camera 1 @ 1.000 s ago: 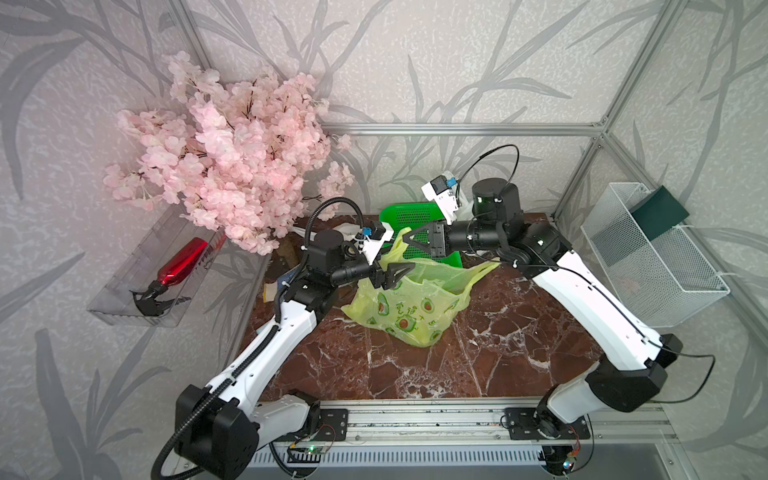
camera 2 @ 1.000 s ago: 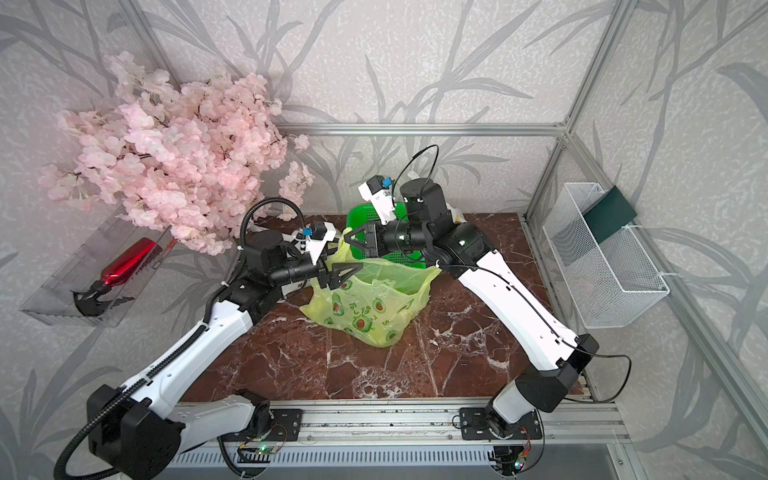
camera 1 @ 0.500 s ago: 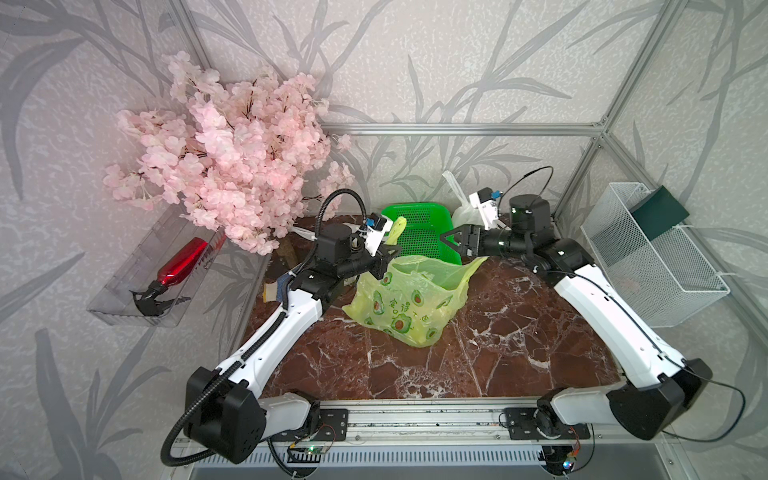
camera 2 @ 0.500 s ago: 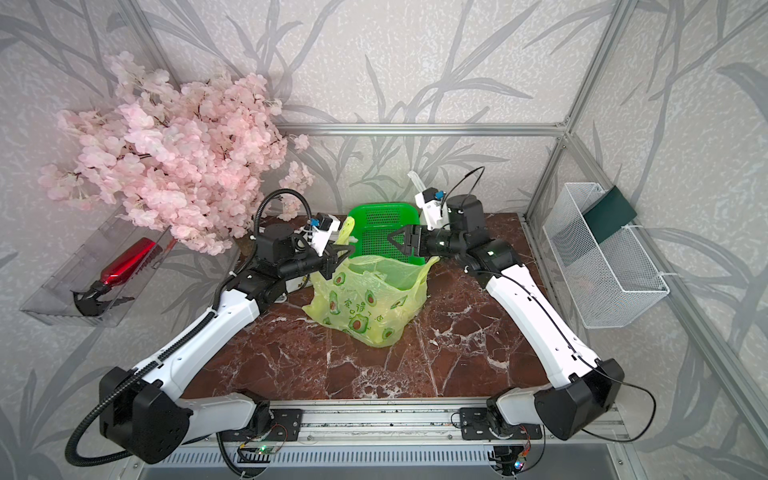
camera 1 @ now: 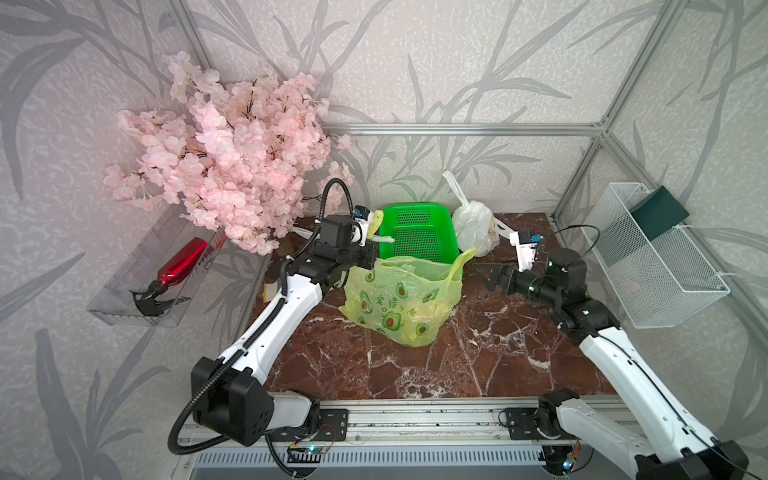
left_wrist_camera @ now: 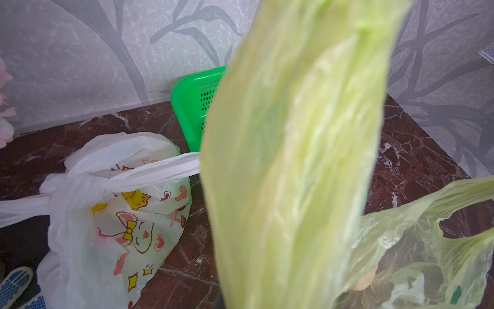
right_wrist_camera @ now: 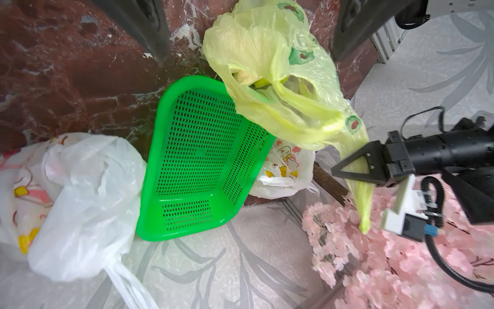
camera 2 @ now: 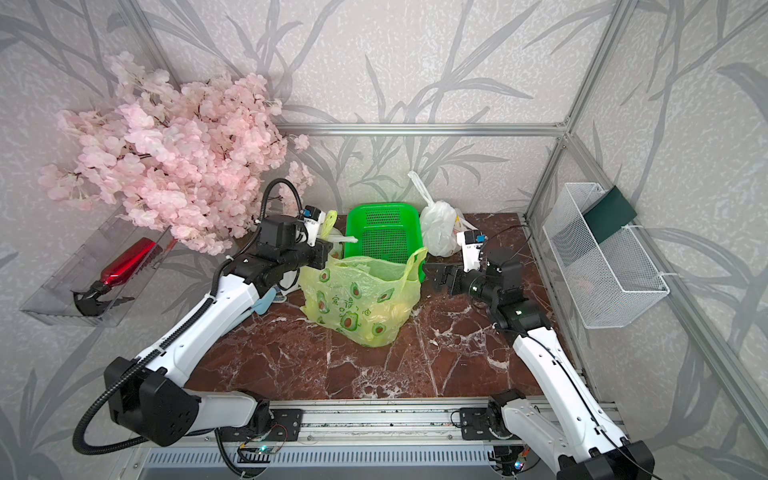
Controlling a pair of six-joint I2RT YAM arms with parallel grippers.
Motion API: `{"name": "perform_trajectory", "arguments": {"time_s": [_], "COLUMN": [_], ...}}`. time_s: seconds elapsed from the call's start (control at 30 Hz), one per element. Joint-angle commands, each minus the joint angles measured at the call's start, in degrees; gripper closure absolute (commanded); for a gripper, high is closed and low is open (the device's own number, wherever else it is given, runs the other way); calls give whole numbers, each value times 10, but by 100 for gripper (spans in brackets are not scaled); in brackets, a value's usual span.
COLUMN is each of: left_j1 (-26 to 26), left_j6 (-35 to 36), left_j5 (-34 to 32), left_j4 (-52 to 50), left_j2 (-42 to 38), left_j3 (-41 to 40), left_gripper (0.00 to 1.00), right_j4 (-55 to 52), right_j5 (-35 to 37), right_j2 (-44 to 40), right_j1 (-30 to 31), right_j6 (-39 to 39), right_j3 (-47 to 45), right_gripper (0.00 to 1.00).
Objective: Place the pears into plastic bags & tie knots
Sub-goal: Tie the plastic bag at the center of the board.
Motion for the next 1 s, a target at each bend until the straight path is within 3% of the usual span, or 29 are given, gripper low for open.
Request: {"name": "perform_trajectory", "arguments": {"time_s": [0.0,0.13,0.27,0.43,0.63,0.83,0.97], "left_j1": [3,4,3,3,3,3,2], "left_j6": [-14,-14,-11,-4,-5,-8,-15], "left_j5": [1,8,17,28,34,26,29], "left_j4": [-16,-15,-15,-19,-20,-29,-40], "left_j2": [-9,-18,-28,-37,-39,-46,-55], "left_j3": [15,10,5,0,-5,-5,0], "left_gripper": [100,100,100,100,100,100,100], "right_j4": [119,244,348,426,471,478,425], "right_j5": [78,194,239,277,263,241,245], "right_j2": [-12,6,59,118,176,210,196], "right_j1": [64,150,163,164,161,162,177], "right_j6": [-52,-98,-96,-104,-93,-83,-112], "right_j3": [-39,-106,-135,-134,-113,-90,-69], "right_gripper": [3,3,5,7,13,44,88]}}
